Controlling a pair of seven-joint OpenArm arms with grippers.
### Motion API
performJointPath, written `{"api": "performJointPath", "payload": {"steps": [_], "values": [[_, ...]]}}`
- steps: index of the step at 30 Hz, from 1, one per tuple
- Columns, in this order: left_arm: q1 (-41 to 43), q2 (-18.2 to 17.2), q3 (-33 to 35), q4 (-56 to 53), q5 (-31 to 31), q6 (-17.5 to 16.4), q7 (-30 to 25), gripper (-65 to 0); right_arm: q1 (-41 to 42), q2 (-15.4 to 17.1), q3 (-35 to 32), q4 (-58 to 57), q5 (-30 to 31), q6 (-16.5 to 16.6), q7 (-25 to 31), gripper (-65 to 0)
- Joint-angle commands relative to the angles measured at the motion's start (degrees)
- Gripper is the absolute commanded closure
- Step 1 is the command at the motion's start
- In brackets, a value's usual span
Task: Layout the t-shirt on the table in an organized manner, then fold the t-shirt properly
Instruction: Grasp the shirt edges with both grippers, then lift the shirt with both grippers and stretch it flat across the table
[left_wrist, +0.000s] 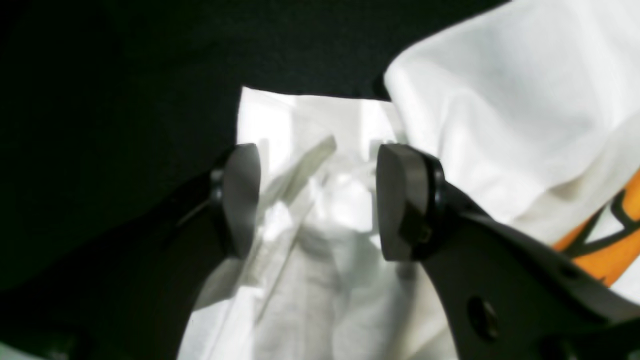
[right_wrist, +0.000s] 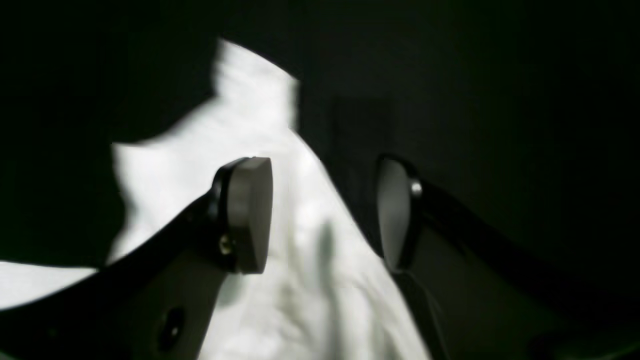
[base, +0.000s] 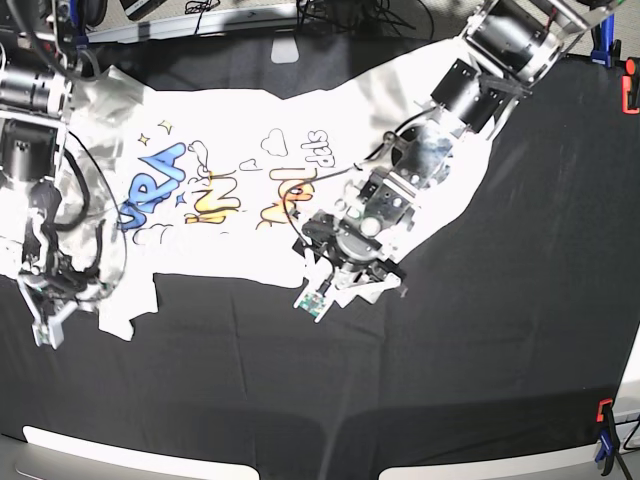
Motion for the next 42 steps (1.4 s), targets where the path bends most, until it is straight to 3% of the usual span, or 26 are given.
{"api": "performJointPath", "payload": {"steps": [1,7,11,23,30,40,42], "values": [[-1.5,0.6,-0.3,0.9,0.4,0.5,-1.5,-33.9,1.7,0.4,0.2,0.8,0.9,0.4,1.3,-31.6],[-1.5,0.6,-0.3,0.9,0.4,0.5,-1.5,-33.9,1.6,-3.8,0.3,-0.6,-1.5,-0.1,4.0,-27.7],[-1.5,0.6,-0.3,0.9,0.4,0.5,-0.9,-33.9,1.6,-5.6,0.3,-2.8,-7.7,-7.0,8.2,-27.7],[-1.5,0.6,-0.3,0.9,0.3,0.5,-0.9,-33.9,2.9,-3.3,0.3,-1.9,-6.3,-7.5,8.9,-27.7],[-1.5,0.6,-0.3,0.9,0.3,0.5,-0.4,-33.9,2.9,-3.2,0.3,-1.9,-6.9,-12.6,7.7,-27.7],[-1.5,0.6,-0.3,0.9,0.3,0.5,0.0,-33.9,3.0,-4.6,0.3,-7.7,-4.9,-12.4,7.8,-27.7],[-1.5,0.6,-0.3,0.9,0.3,0.5,0.0,-33.9,2.9,-4.6,0.3,-8.5,-5.0,-9.8,8.4,-27.7]]}}
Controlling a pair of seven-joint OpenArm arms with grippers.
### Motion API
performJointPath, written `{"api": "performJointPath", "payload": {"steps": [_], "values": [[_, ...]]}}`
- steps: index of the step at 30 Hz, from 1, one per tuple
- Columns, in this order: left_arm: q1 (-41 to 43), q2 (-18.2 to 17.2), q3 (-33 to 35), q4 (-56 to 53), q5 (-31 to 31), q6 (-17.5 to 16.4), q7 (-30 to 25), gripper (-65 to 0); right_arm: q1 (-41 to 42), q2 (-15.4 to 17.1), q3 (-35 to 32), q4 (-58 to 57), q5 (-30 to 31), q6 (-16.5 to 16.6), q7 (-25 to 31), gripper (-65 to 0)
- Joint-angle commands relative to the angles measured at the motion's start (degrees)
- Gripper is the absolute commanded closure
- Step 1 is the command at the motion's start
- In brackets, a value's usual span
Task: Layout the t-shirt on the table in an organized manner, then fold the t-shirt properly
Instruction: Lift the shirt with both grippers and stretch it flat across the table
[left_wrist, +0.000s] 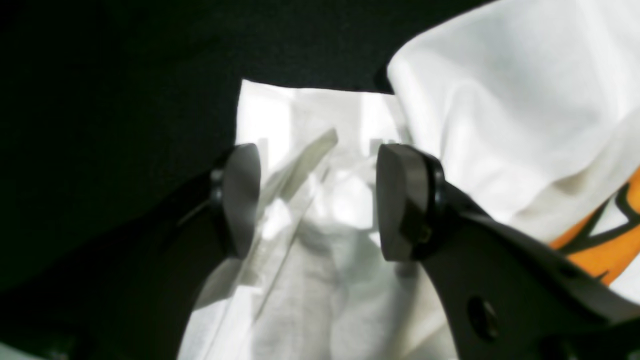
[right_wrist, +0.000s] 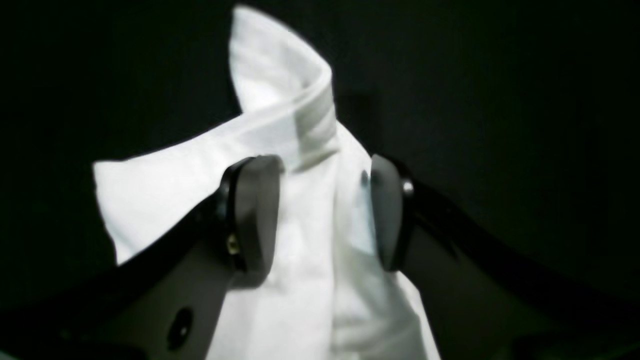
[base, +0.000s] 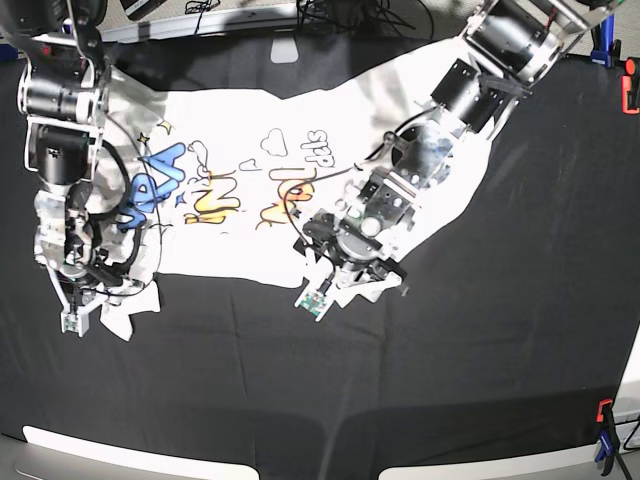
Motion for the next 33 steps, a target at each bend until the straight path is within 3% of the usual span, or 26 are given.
{"api": "performJointPath", "payload": {"steps": [1,6,8,11,18,24,33], "values": [[-1.5,0.6,-0.3,0.9,0.3,0.5,-1.0,-33.9,1.9,0.9,0.2,0.7,0.0,1.1,0.2,-27.7],[-1.5,0.6,-0.3,0.9,0.3,0.5,-0.9,-33.9,2.9,0.9,0.2,0.9,0.0,3.0,0.1,-26.1],[-1.5,0.6,-0.3,0.9,0.3,0.5,-1.0,-33.9,3.0,0.9,0.2,1.0,0.0,3.1,0.1,-19.1],[-1.5,0.6,-0.3,0.9,0.4,0.5,-2.6,-33.9,3.0,0.9,0.2,1.2,0.0,3.1,-0.3,0.0],[-1.5,0.7,-0.3,0.9,0.4,0.5,-10.8,-34.0,3.0,0.9,0.2,1.2,0.0,3.1,-0.6,0.0],[-1.4,0.6,-0.2,-0.6,2.0,0.5,-6.3,-34.0,3.0,0.9,0.2,1.2,0.0,3.1,-1.0,0.0],[-1.4,1.1,-0.2,-8.3,8.9,0.5,-11.0,-34.0,3.0,0.9,0.2,1.2,0.0,3.1,-1.0,0.0]]}}
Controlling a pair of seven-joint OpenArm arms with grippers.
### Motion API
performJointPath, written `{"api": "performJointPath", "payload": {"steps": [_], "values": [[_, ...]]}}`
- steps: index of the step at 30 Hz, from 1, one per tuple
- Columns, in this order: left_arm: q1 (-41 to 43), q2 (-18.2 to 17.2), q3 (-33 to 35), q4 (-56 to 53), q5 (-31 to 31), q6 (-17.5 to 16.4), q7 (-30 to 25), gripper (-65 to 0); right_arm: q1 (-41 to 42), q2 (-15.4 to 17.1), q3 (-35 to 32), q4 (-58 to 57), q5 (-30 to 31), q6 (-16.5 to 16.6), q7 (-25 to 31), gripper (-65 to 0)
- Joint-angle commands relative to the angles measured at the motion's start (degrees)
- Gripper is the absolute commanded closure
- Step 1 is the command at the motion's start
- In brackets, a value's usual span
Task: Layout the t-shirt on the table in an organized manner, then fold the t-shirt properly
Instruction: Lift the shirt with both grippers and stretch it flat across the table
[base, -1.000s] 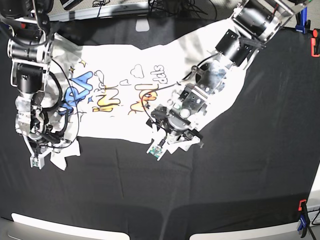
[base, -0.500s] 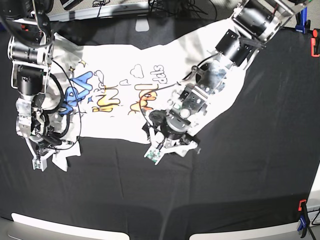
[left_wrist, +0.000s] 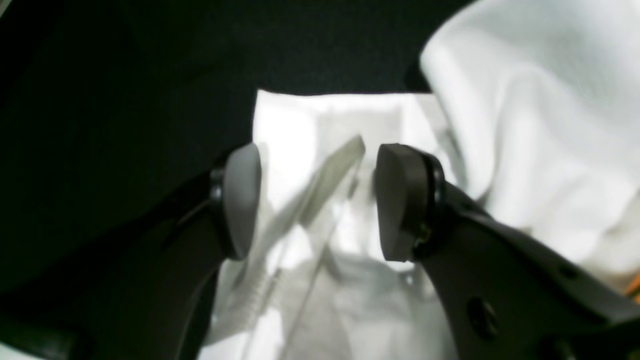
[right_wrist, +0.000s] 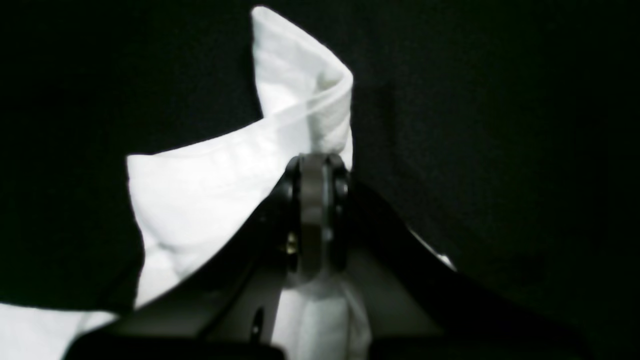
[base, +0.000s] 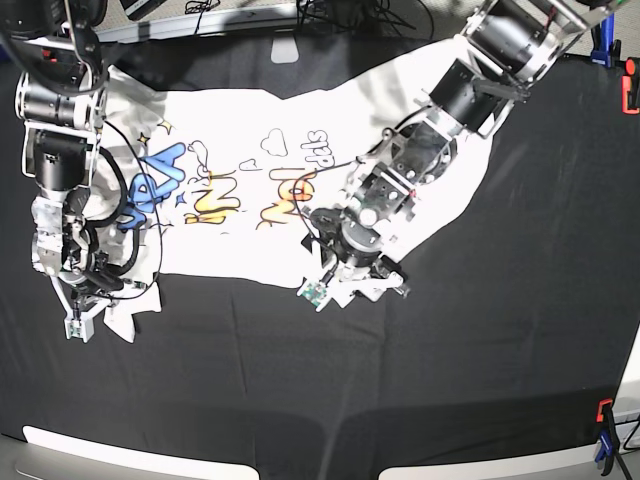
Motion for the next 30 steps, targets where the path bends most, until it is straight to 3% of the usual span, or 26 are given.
{"api": "performJointPath", "payload": {"steps": [1,5,12,19,22,25,30], "values": [[-1.3,0.8,-0.2,0.1,1.2,0.4,0.2,-34.0,1.9,0.9,0.2,1.1,0.2,0.0,1.0,0.0],[-1.4,1.4,-0.2,-0.3,7.3,0.4,-0.2,-33.8,1.9,0.9,0.2,1.1,0.2,0.0,1.0,0.0],[-1.5,1.4,-0.2,-0.3,11.7,0.5,2.4,-23.5,1.9,0.9,0.2,1.1,0.2,0.0,1.0,0.0],[-1.8,1.3,-0.2,-0.3,14.6,1.1,2.5,-7.2,1.9,0.9,0.2,1.1,0.2,-0.1,2.5,0.0],[-2.6,1.1,-0.2,-0.3,17.7,4.6,2.6,-1.1,1.9,0.9,0.2,1.1,0.7,-0.1,3.7,0.0],[-4.0,0.5,-0.2,-0.3,19.4,7.1,2.6,0.0,2.1,0.9,0.2,1.1,2.1,-0.1,3.8,0.0],[-7.2,-1.8,-0.2,-0.3,19.4,7.1,2.4,0.0,3.7,0.9,0.2,1.1,2.1,-0.1,2.5,0.0]]}}
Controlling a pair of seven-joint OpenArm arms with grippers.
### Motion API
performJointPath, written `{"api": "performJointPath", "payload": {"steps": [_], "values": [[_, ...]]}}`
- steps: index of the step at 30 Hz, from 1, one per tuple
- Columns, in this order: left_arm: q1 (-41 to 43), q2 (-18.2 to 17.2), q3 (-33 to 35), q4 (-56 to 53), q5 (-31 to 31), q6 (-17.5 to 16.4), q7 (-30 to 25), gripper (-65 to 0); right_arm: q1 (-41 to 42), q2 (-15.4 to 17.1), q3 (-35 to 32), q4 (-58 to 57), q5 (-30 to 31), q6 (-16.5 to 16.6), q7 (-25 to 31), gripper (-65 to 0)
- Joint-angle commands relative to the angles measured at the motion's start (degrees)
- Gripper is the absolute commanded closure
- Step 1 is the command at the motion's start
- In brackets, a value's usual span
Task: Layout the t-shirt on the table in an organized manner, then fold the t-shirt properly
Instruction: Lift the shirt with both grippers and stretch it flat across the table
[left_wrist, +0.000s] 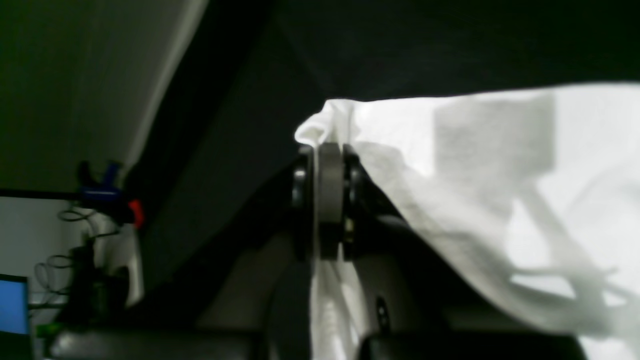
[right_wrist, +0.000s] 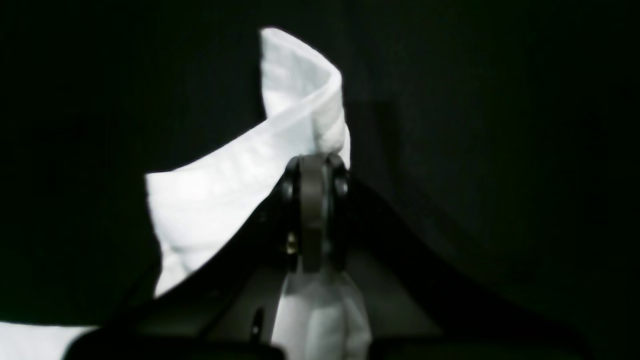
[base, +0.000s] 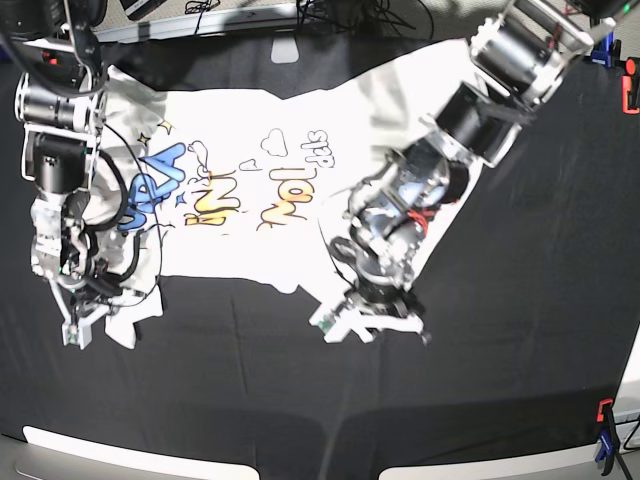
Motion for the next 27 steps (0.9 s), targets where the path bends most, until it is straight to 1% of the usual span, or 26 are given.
{"api": "performJointPath", "payload": {"steps": [1,6,10,13,16,19,24,27], "values": [[-2.5,-0.7,-0.2,0.7,1.0,1.4,-1.4,0.0,2.9,0.9,0.2,1.1,0.6,0.0,0.4,0.0],[-5.7,-5.4,-0.2,0.7,-4.3,1.4,-2.0,0.0,8.3,1.0,0.2,1.1,0.3,-0.5,-5.9,0.0],[-7.8,-9.7,-0.2,0.6,-9.2,1.4,-2.3,0.0,13.3,0.9,0.2,1.1,0.4,-1.0,-9.7,0.0],[-8.8,-13.1,-0.2,0.3,-12.9,1.4,-4.1,0.0,15.8,0.9,0.2,1.1,0.2,-1.9,-11.3,0.0],[-9.6,-15.4,-0.2,-1.1,-18.5,1.4,-6.4,0.0,16.7,0.9,0.2,1.1,0.2,-2.7,-11.8,0.0],[-9.8,-16.3,-0.2,-4.4,-21.2,1.4,-10.4,0.0,16.6,0.9,0.2,1.1,0.2,-2.7,-12.0,0.0],[-10.0,-16.0,-0.2,-11.5,-21.3,1.3,-17.9,0.0,16.7,0.6,0.2,1.1,0.2,-2.8,-12.8,0.0],[-11.3,-16.0,-0.2,-15.2,-24.0,1.3,-19.0,0.0,16.7,-0.4,0.2,1.1,0.2,-2.8,-14.3,0.0]]}}
